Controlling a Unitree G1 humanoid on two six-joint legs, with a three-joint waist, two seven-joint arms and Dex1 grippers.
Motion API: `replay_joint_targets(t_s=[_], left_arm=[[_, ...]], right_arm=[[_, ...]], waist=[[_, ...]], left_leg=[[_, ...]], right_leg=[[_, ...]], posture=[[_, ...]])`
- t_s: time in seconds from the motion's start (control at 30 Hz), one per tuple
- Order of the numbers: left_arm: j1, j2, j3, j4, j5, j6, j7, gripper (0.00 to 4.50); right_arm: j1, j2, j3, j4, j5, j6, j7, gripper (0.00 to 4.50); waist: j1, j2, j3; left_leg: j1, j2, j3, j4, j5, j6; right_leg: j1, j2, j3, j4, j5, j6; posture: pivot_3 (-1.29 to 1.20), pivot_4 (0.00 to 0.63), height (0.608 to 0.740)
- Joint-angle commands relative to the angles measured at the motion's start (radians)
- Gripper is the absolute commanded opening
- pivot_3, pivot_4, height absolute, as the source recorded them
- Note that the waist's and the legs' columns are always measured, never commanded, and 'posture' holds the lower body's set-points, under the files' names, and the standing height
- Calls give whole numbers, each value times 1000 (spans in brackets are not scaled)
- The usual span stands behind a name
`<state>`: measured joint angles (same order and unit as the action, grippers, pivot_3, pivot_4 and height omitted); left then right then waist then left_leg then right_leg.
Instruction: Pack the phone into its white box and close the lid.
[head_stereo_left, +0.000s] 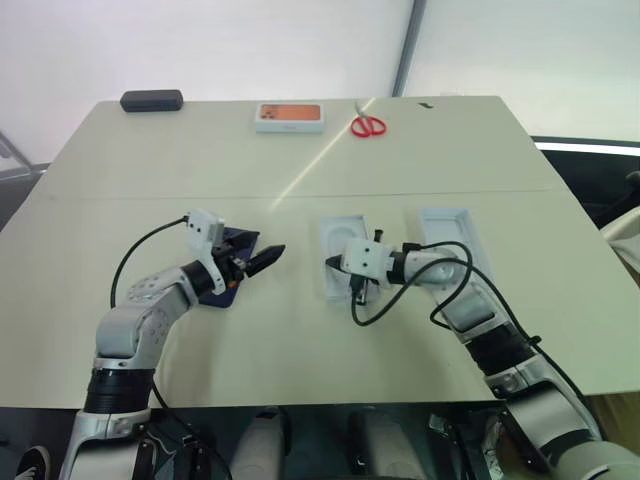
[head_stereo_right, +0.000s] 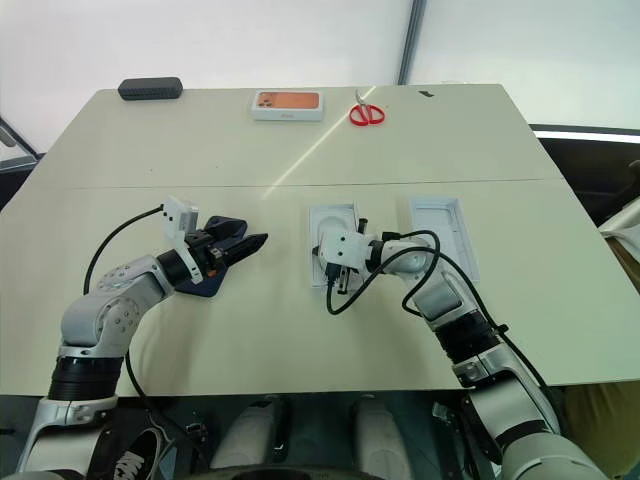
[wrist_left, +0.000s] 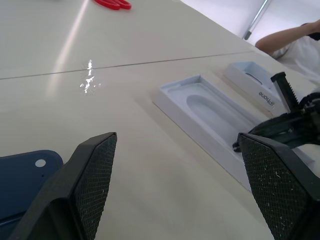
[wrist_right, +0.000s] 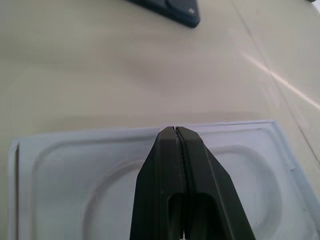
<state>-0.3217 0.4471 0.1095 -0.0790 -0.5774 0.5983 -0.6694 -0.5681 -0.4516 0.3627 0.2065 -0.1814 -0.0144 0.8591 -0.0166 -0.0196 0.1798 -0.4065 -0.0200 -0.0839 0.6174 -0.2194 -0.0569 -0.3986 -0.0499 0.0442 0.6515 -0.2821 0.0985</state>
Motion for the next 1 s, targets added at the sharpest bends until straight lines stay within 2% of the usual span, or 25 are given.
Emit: replay_joint_targets(t_s=[0.03, 0.17, 0.47, 0.67, 1.0], left_arm=[[-6, -1, 9, -19, 6, -21, -1, 4111], [-4, -14, 3, -22, 12, -25, 7, 4111], [-3, -16, 7, -23, 16, -19, 5, 4111], [-2, -23, 6, -26, 17, -18, 8, 4111], [-8, 0, 29, -28, -19, 52, 9, 4111]], right_arm=[[5, -10, 2, 35, -23, -29, -19, 20], [8, 10, -10, 43, 5, -37, -21, 20], [-16, 77, -105, -52, 162, 70, -8, 20], [-47, 40, -113, -12, 124, 45, -28, 20], [-31, 1, -21, 85, -20, -57, -50, 20]], waist=[[0, 0, 0], [0, 0, 0], [-2, 0, 0], [0, 0, 0], [-4, 0, 0]], left_leg=[[1, 0, 0, 0, 0, 0], [3, 0, 0, 0, 0, 0], [3, 1, -1, 0, 0, 0], [3, 0, 0, 0, 0, 0], [3, 0, 1, 0, 0, 0]], right_leg=[[1, 0, 0, 0, 0, 0], [3, 0, 0, 0, 0, 0], [2, 1, 0, 0, 0, 0], [2, 0, 0, 0, 0, 0], [2, 1, 0, 1, 0, 0]], posture=[[0, 150, 740], [0, 150, 740], [0, 150, 740], [0, 150, 740], [0, 150, 740]])
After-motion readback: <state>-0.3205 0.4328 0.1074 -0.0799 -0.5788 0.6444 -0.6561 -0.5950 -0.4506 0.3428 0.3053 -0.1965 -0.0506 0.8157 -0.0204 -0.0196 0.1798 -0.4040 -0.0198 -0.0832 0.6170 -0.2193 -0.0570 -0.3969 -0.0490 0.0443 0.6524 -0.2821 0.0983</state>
